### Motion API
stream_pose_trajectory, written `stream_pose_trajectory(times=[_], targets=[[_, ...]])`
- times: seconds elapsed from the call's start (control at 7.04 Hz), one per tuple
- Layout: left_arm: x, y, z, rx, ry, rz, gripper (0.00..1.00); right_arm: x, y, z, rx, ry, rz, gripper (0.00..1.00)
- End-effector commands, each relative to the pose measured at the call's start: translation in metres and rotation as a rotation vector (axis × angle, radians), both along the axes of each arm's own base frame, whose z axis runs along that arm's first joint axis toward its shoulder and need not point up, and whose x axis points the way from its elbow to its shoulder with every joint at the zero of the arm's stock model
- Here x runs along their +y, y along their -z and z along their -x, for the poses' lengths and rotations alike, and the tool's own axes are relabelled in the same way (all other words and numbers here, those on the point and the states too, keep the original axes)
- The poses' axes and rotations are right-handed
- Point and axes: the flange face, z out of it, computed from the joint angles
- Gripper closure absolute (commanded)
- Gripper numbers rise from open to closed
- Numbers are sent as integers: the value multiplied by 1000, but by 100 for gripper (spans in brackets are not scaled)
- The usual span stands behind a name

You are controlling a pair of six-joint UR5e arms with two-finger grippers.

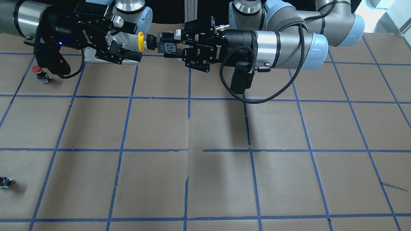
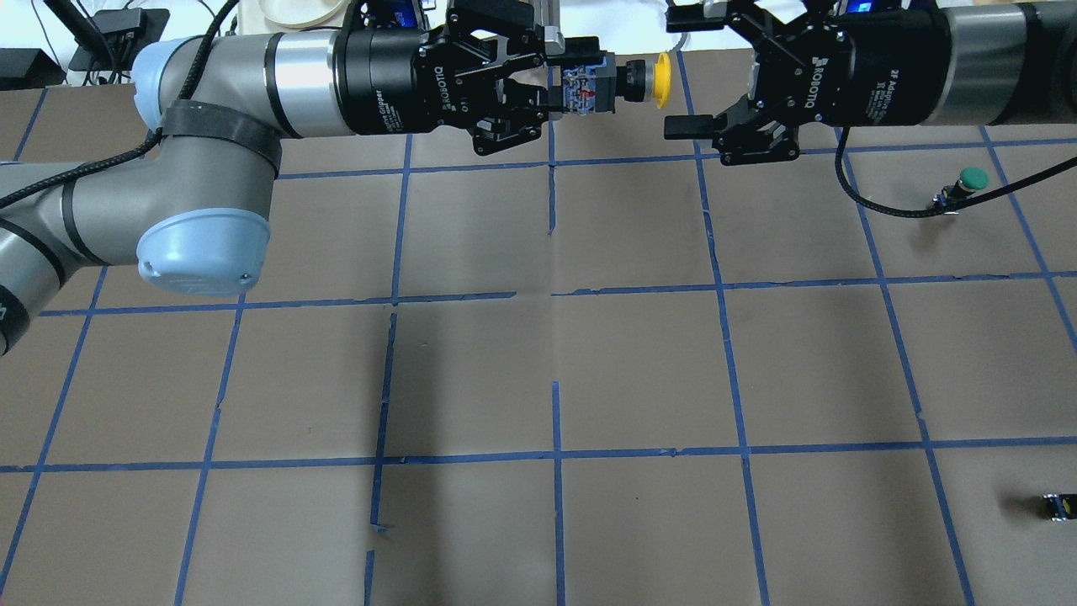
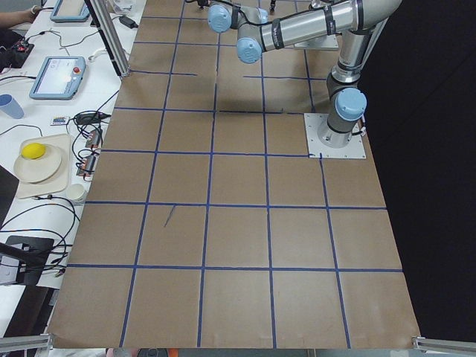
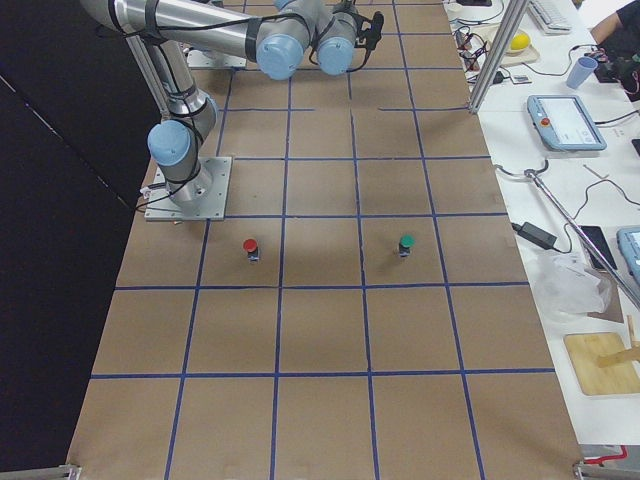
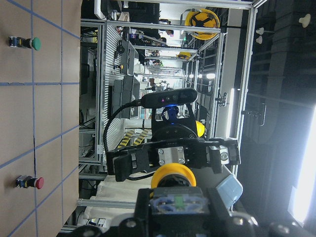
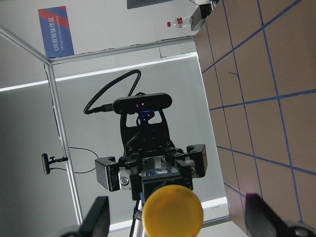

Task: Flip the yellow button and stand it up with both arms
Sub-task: 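Hold the button up while the right gripper reaches toward its yellow cap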

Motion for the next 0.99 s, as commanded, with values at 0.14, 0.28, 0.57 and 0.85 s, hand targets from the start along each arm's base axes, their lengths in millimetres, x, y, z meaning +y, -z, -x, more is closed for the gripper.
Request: stream_pose_trajectory(times=[0.14, 0.28, 0.57, 0.85], targets=[[0, 1, 0, 0, 0, -1, 100, 3, 2, -12, -2, -23, 8, 11], [0, 0, 0, 0, 0, 1, 100, 2, 0, -11, -2, -20, 7, 12], [1, 1, 0, 0, 0, -2, 100, -1, 1, -7, -3, -13, 2, 17], [1, -1, 0, 0, 0, 4, 100, -1, -2, -7, -12, -2, 5, 18]])
